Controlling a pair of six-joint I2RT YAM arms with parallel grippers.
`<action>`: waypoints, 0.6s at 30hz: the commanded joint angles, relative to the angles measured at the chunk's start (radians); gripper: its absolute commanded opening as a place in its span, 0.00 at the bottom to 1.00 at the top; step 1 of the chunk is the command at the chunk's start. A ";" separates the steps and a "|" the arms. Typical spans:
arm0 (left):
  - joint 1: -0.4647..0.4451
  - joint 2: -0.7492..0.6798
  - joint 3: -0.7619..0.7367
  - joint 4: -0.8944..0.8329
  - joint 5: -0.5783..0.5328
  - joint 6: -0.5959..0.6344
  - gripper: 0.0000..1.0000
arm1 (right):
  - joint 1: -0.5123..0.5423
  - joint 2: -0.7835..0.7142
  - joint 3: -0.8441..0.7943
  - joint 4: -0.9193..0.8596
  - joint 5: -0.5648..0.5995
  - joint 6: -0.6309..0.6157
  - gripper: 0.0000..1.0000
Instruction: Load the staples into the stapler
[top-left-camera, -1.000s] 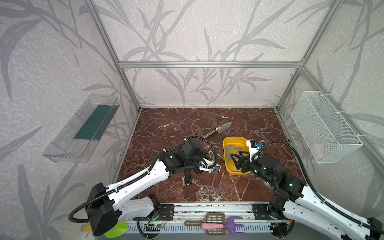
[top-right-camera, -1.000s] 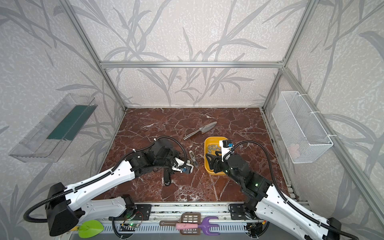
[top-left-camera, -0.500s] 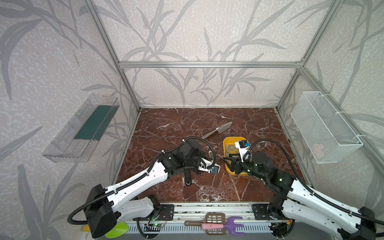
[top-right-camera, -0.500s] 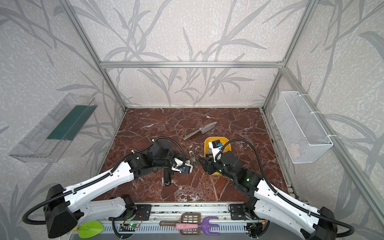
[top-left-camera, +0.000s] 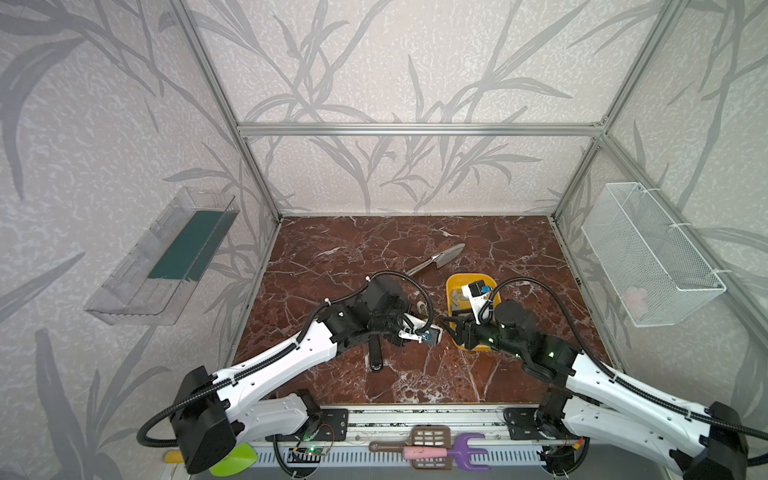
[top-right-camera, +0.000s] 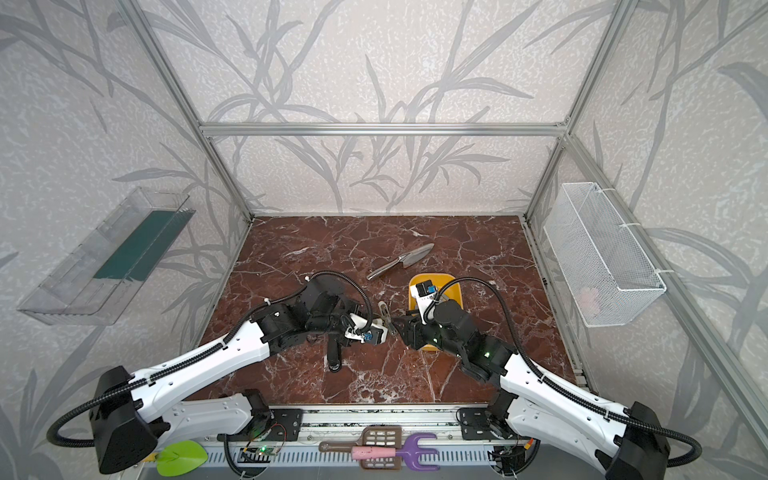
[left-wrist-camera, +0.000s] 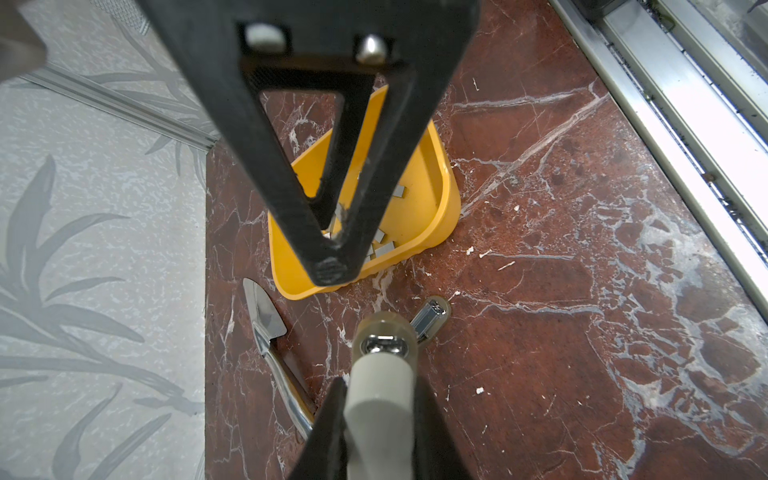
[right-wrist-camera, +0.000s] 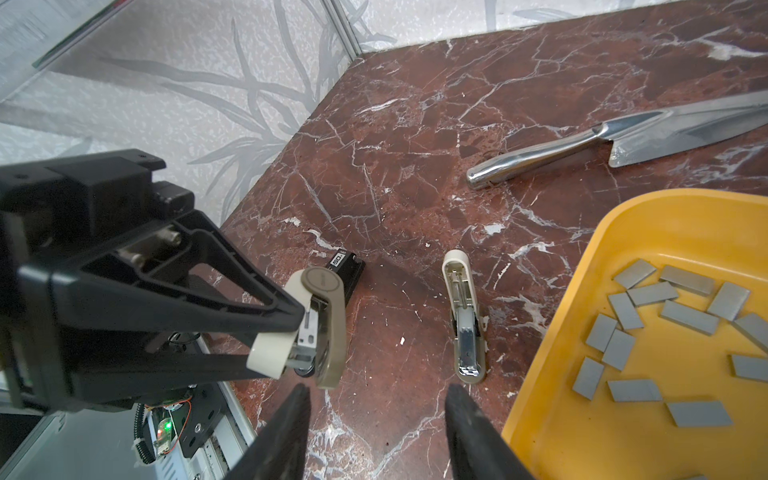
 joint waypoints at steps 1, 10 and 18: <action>0.002 -0.032 -0.010 0.045 0.012 -0.004 0.00 | -0.003 0.010 0.031 0.026 -0.015 0.004 0.54; -0.001 -0.046 -0.014 0.057 0.039 -0.016 0.00 | -0.003 0.027 0.027 0.055 -0.011 0.061 0.48; -0.007 -0.048 -0.013 0.054 0.046 -0.019 0.00 | -0.005 0.047 0.022 0.101 -0.078 0.068 0.45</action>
